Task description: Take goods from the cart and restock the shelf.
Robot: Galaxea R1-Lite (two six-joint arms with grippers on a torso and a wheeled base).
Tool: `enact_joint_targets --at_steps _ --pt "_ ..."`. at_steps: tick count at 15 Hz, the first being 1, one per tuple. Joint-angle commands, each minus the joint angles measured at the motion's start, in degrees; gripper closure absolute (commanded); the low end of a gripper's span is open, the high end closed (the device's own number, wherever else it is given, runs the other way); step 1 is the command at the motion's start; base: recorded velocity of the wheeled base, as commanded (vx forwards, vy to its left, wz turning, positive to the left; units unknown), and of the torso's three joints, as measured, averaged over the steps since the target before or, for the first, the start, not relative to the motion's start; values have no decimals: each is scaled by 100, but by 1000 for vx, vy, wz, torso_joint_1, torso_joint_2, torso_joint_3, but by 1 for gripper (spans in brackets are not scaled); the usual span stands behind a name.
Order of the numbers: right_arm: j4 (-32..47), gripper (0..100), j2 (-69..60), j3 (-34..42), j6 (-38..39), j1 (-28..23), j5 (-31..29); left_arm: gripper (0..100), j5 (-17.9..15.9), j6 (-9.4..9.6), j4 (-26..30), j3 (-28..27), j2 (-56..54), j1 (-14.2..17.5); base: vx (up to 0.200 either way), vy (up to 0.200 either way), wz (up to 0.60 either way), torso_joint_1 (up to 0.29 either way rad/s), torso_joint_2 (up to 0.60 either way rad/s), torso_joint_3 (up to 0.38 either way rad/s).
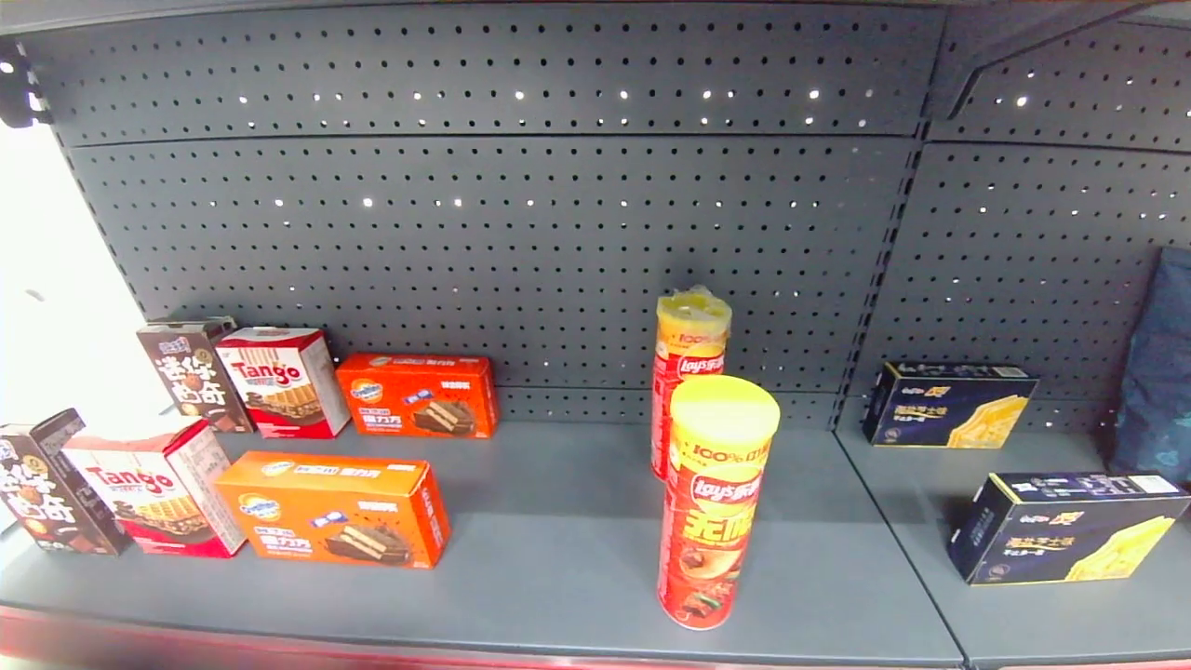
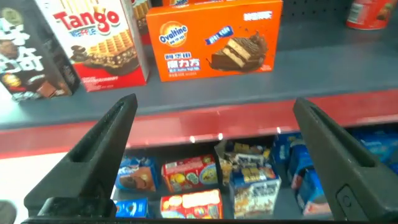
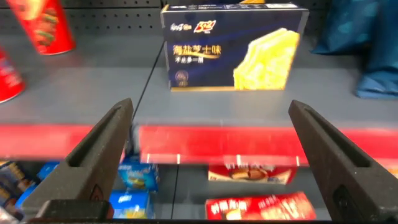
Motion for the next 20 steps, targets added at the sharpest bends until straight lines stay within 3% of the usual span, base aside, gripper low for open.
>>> enact_joint_targets --at_steps 1,18,19,20 --pt "2 0 -1 1 -1 -1 7 0 0 -6 6 2 -2 0 0 0 0 0 0 0" --pt "2 0 -1 1 -1 -1 -2 0 0 3 -3 2 -2 0 0 0 -71 0 0 0" --pt "2 0 -1 1 -1 -1 7 0 18 -14 6 2 -2 0 0 0 0 0 0 0" --pt "2 0 -1 1 -1 -1 -2 0 159 -146 -3 2 -2 0 0 0 0 0 0 0"
